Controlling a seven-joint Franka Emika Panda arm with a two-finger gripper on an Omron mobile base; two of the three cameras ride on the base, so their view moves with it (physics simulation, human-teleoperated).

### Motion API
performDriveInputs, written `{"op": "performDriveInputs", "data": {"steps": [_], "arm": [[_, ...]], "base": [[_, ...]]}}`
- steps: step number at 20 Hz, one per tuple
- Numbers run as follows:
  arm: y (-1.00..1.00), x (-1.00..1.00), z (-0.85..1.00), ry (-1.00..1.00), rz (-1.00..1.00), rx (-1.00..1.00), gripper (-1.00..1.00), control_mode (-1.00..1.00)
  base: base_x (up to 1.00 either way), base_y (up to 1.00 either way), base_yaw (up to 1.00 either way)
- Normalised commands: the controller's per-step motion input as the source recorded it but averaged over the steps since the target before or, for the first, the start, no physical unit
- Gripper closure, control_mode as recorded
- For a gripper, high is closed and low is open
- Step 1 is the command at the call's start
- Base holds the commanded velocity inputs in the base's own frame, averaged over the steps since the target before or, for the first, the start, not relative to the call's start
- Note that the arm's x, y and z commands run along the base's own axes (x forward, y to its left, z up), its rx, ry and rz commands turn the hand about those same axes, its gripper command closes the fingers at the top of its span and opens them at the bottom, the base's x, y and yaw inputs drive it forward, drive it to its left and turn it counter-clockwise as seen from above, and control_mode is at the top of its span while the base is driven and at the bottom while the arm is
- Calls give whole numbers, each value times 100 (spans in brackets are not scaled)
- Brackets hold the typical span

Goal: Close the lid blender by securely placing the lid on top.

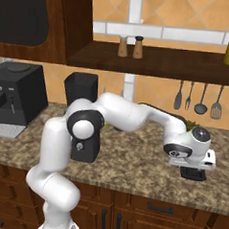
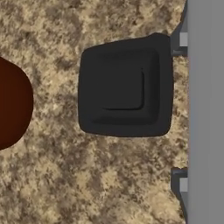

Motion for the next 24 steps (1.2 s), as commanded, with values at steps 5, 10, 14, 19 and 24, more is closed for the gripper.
{"op": "performDriveInputs", "data": {"steps": [5,10,14,19,24], "arm": [[0,58,-4,4,0,0,-100,-100],[0,17,-46,2,0,-1,-100,-100],[-13,1,-34,0,0,0,-100,-100],[-22,0,-10,0,0,0,-100,-100],[-22,13,-6,2,0,0,-100,-100]], "base": [[0,0,0],[0,0,0],[0,0,0],[0,0,0],[0,0,0]]}}
